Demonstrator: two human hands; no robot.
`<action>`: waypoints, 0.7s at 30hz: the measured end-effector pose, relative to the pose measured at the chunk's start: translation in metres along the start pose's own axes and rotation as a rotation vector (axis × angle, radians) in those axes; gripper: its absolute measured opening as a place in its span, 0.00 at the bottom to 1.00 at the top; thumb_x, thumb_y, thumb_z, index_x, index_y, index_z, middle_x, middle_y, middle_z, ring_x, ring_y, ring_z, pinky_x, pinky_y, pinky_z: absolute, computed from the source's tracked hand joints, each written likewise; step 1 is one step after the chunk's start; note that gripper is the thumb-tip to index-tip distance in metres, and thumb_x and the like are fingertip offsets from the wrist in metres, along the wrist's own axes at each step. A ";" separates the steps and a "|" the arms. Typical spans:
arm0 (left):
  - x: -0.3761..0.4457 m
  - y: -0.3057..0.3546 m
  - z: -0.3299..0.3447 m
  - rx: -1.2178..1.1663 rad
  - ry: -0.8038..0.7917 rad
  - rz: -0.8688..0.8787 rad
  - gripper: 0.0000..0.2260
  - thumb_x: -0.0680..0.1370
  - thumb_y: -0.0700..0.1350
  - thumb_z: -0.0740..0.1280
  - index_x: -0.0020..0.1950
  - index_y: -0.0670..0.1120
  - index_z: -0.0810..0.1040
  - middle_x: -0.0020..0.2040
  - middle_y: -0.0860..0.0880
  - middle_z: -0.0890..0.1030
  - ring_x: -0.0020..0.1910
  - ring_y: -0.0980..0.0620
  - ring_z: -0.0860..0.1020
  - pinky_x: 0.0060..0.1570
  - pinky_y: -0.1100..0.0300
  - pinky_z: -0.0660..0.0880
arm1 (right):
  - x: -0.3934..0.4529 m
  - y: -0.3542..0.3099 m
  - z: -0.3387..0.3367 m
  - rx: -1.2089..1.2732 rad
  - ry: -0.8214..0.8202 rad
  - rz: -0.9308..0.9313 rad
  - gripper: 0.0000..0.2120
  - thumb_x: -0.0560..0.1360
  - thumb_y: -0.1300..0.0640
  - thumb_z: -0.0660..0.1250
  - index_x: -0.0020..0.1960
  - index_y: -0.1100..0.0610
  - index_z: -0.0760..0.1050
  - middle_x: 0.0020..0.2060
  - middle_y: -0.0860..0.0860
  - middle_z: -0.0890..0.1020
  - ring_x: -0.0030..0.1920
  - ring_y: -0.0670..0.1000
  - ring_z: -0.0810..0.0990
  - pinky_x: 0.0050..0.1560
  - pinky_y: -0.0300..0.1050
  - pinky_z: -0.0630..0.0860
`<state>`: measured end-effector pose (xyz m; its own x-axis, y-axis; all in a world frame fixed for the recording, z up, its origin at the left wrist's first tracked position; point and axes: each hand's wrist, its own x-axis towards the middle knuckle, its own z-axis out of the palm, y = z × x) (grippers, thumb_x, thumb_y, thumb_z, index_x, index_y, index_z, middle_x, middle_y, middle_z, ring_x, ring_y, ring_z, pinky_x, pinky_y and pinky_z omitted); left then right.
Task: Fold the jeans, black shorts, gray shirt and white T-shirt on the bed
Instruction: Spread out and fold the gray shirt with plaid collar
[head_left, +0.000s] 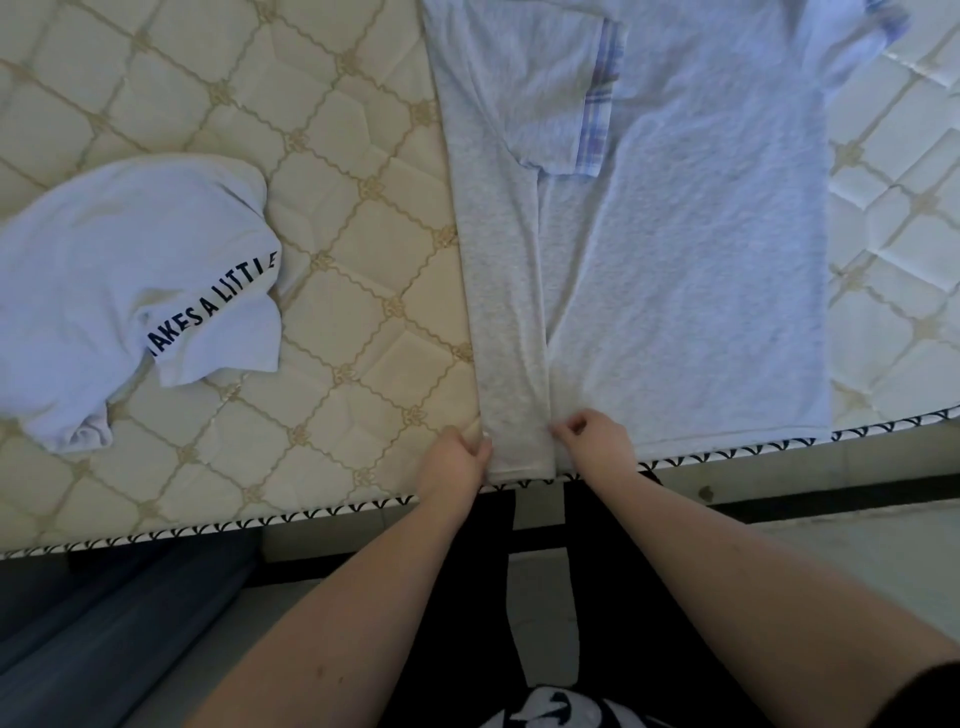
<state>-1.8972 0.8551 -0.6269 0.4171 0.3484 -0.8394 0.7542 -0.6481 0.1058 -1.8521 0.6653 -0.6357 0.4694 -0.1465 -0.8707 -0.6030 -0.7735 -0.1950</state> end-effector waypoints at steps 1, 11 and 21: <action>0.002 0.004 -0.005 0.013 0.016 0.027 0.16 0.77 0.59 0.64 0.42 0.46 0.70 0.40 0.46 0.78 0.44 0.43 0.78 0.40 0.55 0.69 | 0.003 -0.003 -0.007 0.024 0.040 -0.002 0.12 0.77 0.43 0.65 0.47 0.52 0.77 0.39 0.48 0.79 0.44 0.54 0.78 0.41 0.44 0.70; 0.033 0.139 -0.047 0.332 0.167 0.717 0.08 0.79 0.46 0.61 0.56 0.46 0.74 0.50 0.47 0.77 0.48 0.45 0.77 0.45 0.52 0.73 | 0.053 -0.043 -0.132 0.326 0.340 -0.117 0.06 0.78 0.46 0.64 0.51 0.47 0.75 0.40 0.41 0.78 0.37 0.39 0.75 0.32 0.37 0.67; 0.094 0.321 -0.079 0.586 0.267 0.986 0.29 0.81 0.51 0.60 0.80 0.52 0.53 0.80 0.45 0.55 0.77 0.44 0.56 0.72 0.49 0.58 | 0.147 -0.057 -0.294 0.734 0.471 -0.164 0.22 0.77 0.47 0.68 0.68 0.50 0.70 0.58 0.47 0.79 0.42 0.38 0.78 0.39 0.36 0.73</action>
<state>-1.5758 0.7330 -0.6301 0.8351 -0.3917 -0.3862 -0.2731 -0.9047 0.3270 -1.5596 0.5065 -0.6202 0.7056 -0.4319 -0.5618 -0.6904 -0.2401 -0.6825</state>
